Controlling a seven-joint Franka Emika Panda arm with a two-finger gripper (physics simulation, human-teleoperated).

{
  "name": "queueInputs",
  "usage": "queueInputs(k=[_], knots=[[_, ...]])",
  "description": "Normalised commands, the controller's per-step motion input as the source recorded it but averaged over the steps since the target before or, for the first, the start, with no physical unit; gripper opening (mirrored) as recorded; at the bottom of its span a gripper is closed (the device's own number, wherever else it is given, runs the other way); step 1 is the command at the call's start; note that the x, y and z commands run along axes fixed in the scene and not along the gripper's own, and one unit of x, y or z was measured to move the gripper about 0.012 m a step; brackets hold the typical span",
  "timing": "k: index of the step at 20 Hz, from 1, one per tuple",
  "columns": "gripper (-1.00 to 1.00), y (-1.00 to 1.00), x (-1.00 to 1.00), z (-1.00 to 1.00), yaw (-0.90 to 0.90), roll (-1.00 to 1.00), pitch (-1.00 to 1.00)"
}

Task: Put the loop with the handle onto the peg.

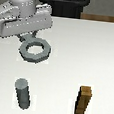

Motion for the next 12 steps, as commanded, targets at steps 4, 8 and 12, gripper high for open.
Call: queueInputs(k=[4,8,12], knots=[[-1.00,0.00,1.00,0.00,0.00,0.00,0.00],[-1.00,-0.25,0.00,0.75,0.00,0.00,0.00],[-1.00,0.00,0.00,0.50,0.00,0.00,0.00]])
